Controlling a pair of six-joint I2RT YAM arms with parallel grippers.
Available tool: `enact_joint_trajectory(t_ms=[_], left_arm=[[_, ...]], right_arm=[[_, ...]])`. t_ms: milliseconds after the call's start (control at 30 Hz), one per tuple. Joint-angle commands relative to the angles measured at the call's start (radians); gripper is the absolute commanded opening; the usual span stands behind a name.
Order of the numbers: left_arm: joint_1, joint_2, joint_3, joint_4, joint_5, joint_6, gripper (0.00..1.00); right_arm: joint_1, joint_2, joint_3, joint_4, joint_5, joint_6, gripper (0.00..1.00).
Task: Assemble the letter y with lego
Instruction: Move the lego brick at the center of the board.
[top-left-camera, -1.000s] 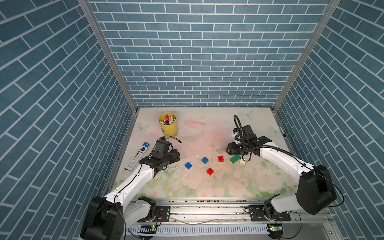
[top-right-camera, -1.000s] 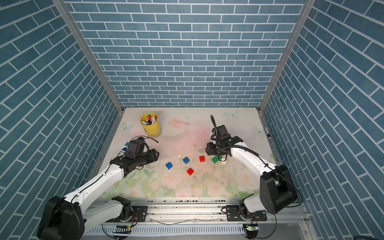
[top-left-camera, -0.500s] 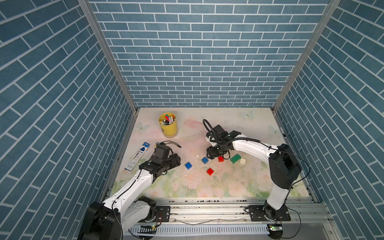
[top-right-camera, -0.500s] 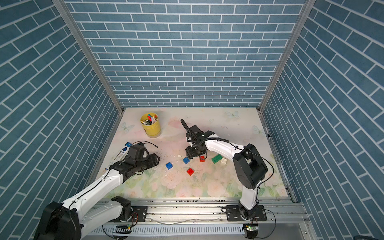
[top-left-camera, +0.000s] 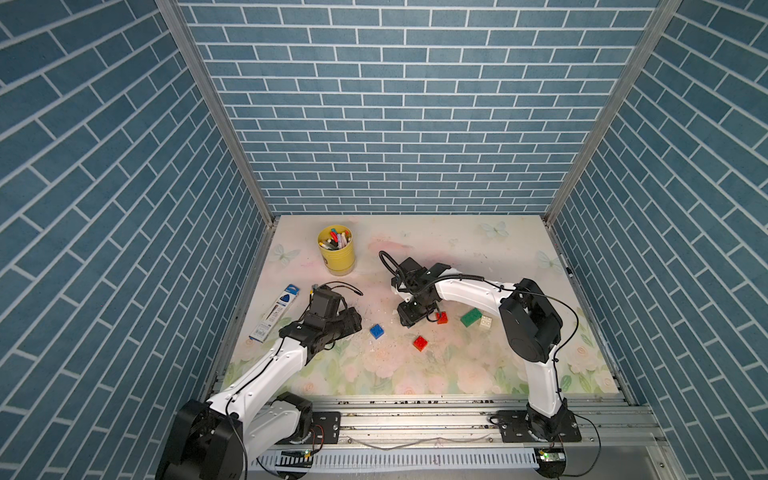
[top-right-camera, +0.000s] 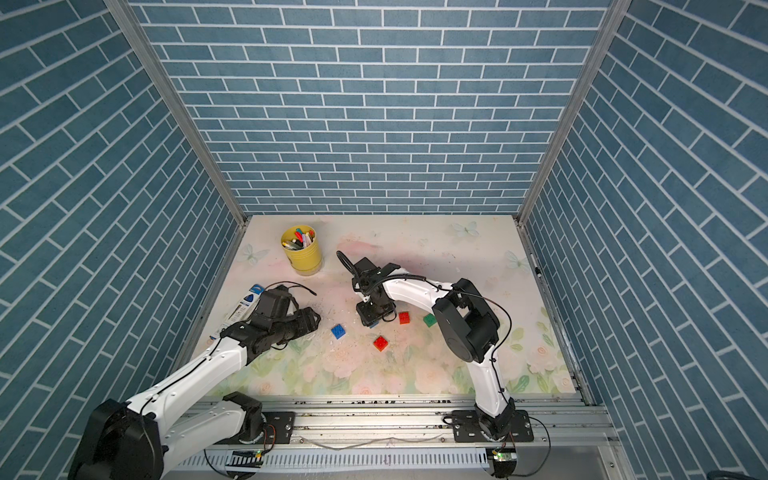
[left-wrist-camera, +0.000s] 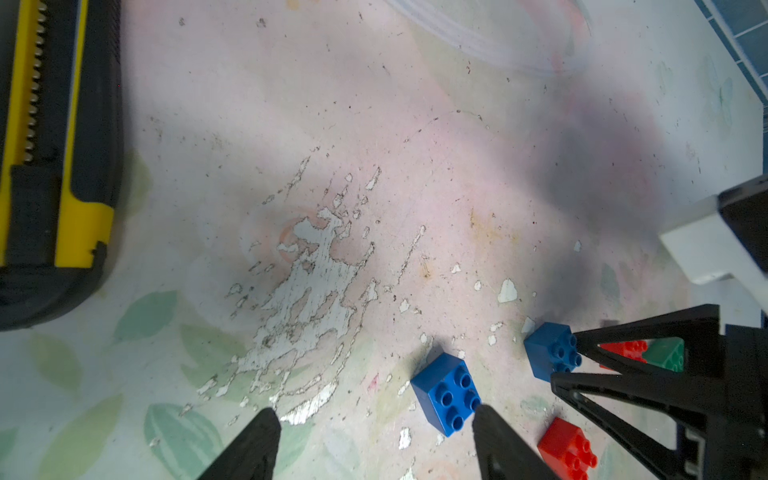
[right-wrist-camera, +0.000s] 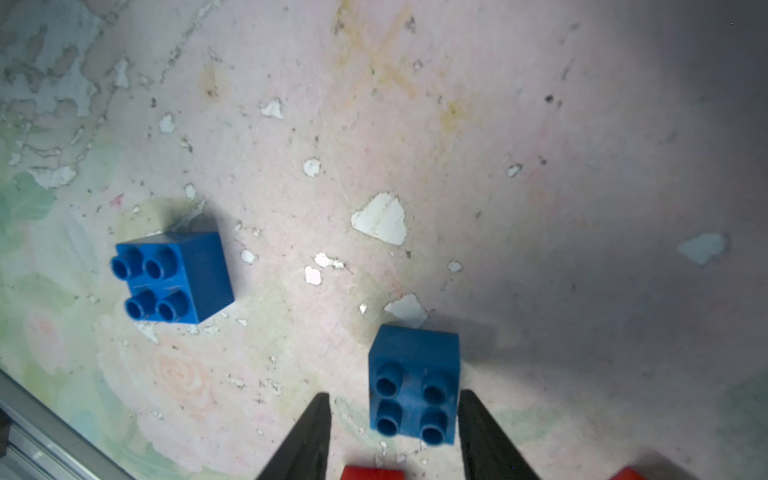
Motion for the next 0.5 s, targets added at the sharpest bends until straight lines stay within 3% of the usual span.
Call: enact_joint_trajectory(t_ms=[0,167,467], left_arm=[[-0.008,0.003,-0.005,-0.011,-0.003,-0.006,0.76],[-0.008,0.011,-0.002,-0.007,-0.005,-0.007,0.76],[-0.02,0.035,0.006,0.006,0.0,-0.008,0.76]], right_arm=[[0.009,0.03,0.037,-0.062,0.033,-0.021,0.45],[0.008,0.035,0.039,-0.07,0.08,-0.009,0.39],[-0.011,0.043,0.039,-0.089,0.182,0.036,0.36]])
